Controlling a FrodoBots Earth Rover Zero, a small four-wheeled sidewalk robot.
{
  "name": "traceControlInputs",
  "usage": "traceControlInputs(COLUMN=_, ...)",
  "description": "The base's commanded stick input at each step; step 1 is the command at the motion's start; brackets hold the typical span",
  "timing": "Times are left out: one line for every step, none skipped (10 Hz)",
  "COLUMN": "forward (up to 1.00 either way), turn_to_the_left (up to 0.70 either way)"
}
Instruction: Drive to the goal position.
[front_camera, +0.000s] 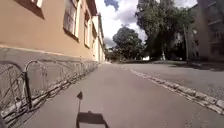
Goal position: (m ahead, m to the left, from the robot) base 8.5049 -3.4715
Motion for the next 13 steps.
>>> traceControlInputs(forward=0.7, turn_to_the_left=0.0)
traceControlInputs(forward=0.7, turn_to_the_left=0.0)
traceControlInputs(forward=0.7, turn_to_the_left=0.0)
traceControlInputs(forward=0.7, turn_to_the_left=0.0)
traceControlInputs(forward=0.7, turn_to_the_left=0.0)
traceControlInputs(forward=0.7, turn_to_the_left=0.0)
traceControlInputs(forward=0.7, turn_to_the_left=-0.35)
traceControlInputs(forward=0.7, turn_to_the_left=-0.35)
traceControlInputs(forward=0.7, turn_to_the_left=-0.35)
traceControlInputs(forward=0.7, turn_to_the_left=-0.35)
traceControlInputs(forward=0.7, turn_to_the_left=-0.35)
traceControlInputs(forward=0.7, turn_to_the_left=-0.35)
traceControlInputs(forward=0.7, turn_to_the_left=-0.35)
